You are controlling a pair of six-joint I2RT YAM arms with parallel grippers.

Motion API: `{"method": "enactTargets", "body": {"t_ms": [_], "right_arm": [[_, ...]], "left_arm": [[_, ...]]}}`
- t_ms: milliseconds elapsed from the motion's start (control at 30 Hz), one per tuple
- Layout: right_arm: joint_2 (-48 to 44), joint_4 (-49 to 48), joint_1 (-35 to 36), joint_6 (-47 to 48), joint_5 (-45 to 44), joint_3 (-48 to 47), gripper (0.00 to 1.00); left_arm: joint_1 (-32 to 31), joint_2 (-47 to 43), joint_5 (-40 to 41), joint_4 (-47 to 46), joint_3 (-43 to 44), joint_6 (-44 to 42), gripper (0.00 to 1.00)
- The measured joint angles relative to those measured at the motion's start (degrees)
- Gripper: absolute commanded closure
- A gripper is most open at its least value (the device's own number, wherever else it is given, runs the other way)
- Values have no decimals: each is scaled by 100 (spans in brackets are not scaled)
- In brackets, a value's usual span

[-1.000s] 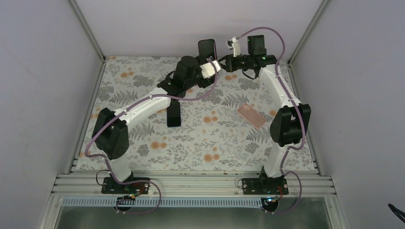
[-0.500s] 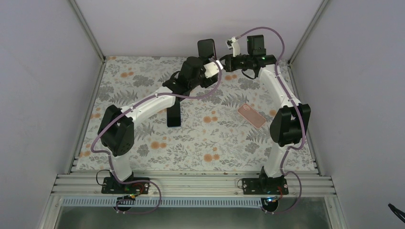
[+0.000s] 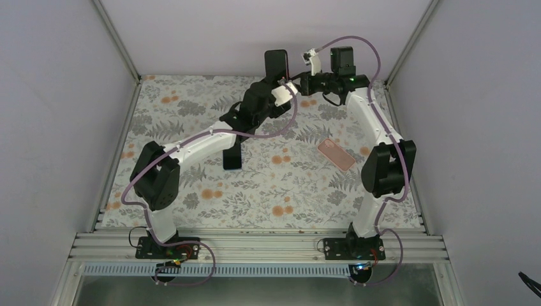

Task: Take the phone out of the phone case
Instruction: Remove the phone case from the phone.

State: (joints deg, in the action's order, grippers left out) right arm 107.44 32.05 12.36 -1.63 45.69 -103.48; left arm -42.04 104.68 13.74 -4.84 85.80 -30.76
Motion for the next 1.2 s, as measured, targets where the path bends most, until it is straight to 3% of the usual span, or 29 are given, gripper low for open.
{"method": "enactTargets", "body": {"t_ms": [367, 800, 967, 1200], "right_arm": [[-155, -557, 83, -26, 168, 310, 97], [-236, -763, 271, 26, 214, 433, 97], [-271, -754, 275, 120, 286, 516, 97], [-295, -693, 299, 267, 389, 562, 97]], "left_arm": [[-199, -317, 981, -1827, -1106, -868, 18], [-529, -146, 1646, -4607, -1978, -3274, 19], [-603, 149, 1755, -5355, -1980, -3917, 25], [-614, 402, 1814, -6050, -2026, -4374, 43]]}}
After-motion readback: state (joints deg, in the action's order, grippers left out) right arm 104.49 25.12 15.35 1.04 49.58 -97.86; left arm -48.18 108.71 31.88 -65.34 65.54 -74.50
